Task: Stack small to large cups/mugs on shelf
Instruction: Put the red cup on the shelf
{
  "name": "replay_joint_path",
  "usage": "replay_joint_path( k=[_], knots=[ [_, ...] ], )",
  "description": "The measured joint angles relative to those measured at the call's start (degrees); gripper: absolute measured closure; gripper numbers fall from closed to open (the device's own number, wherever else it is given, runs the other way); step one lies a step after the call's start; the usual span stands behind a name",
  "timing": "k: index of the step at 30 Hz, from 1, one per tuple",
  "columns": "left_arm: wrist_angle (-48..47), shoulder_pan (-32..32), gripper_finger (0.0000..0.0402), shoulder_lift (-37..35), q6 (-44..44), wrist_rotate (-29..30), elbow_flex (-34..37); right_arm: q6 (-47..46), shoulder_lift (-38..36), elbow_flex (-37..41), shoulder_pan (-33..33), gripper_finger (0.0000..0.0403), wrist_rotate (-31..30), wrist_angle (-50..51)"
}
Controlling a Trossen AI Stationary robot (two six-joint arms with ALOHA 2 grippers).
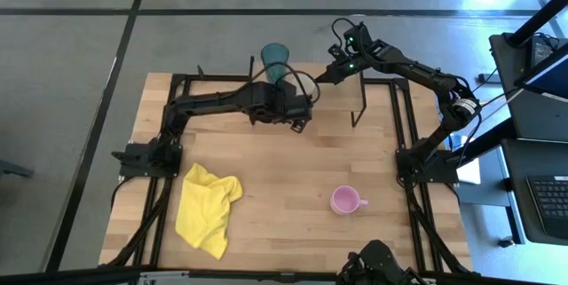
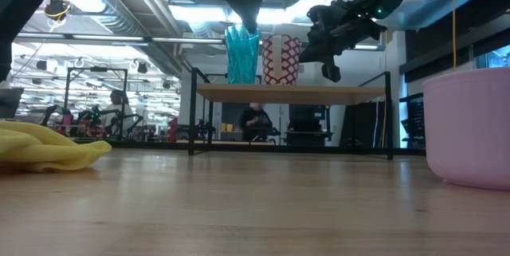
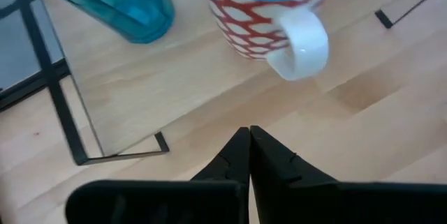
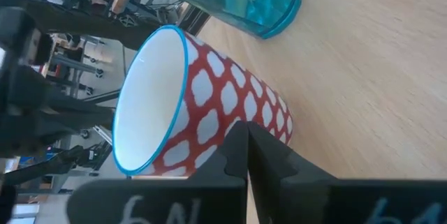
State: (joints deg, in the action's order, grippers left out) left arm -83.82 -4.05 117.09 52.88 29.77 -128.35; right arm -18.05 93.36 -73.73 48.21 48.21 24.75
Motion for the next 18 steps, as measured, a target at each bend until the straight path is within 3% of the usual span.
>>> replay_joint_path(
  k=[11,18],
  knots=[
    [10.9,0.0,0.0401,0.0,-4.5,1.5,5.5,-0.8,0.0,0.0,0.0,0.0398,4.5,0.0],
    [12.0,-0.1,0.0401,0.0,-5.5,2.5,7.7,-1.0,0.0,0.0,0.0,0.0398,4.5,0.0]
  ],
)
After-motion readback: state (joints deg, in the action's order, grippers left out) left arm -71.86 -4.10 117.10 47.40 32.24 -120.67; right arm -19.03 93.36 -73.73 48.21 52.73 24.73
